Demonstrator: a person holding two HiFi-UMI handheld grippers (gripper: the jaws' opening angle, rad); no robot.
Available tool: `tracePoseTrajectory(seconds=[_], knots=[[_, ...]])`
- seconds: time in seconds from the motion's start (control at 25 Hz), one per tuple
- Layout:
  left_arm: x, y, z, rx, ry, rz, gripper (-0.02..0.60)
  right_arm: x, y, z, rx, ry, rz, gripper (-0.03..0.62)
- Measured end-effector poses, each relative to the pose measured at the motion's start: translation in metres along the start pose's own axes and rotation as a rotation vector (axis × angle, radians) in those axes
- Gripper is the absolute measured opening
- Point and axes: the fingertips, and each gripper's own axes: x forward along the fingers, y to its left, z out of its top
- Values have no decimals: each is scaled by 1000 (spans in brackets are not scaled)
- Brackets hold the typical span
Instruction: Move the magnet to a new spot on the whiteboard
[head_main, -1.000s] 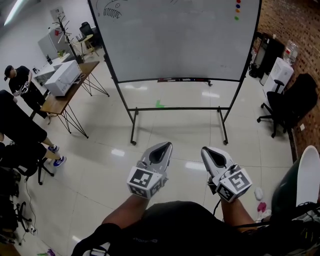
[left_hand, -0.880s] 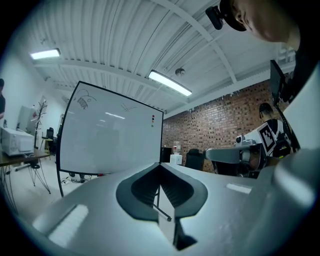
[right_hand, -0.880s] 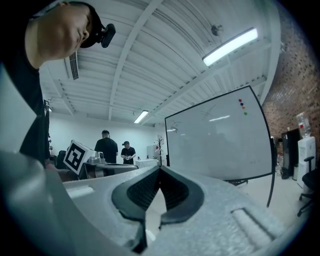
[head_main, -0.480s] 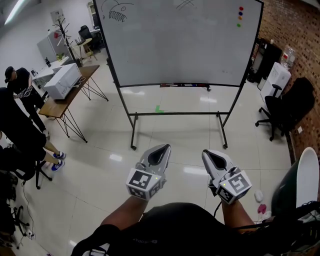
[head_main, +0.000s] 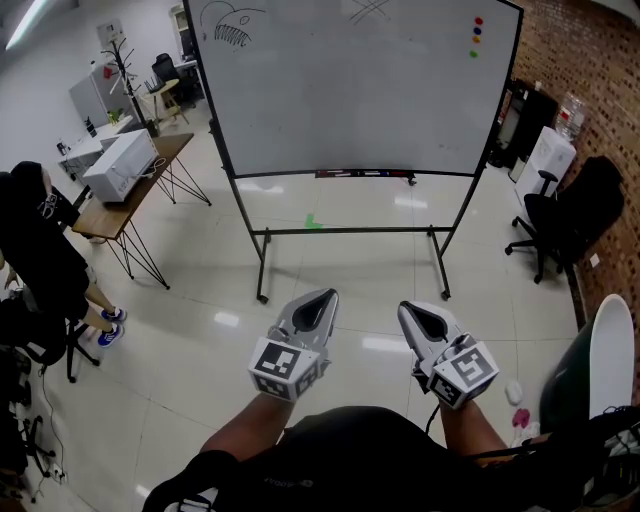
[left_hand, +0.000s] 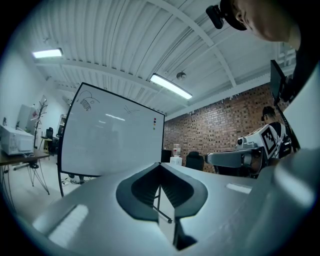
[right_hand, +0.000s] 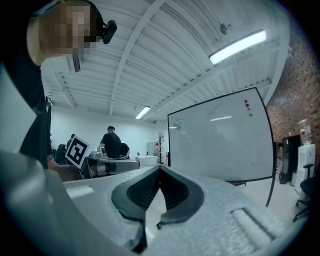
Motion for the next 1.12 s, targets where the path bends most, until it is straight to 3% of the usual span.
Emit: tracePoseTrajectory(seconds=[1.12], knots=[[11, -4, 4, 3, -1, 11, 15, -4, -14, -4, 32, -6, -9, 3]])
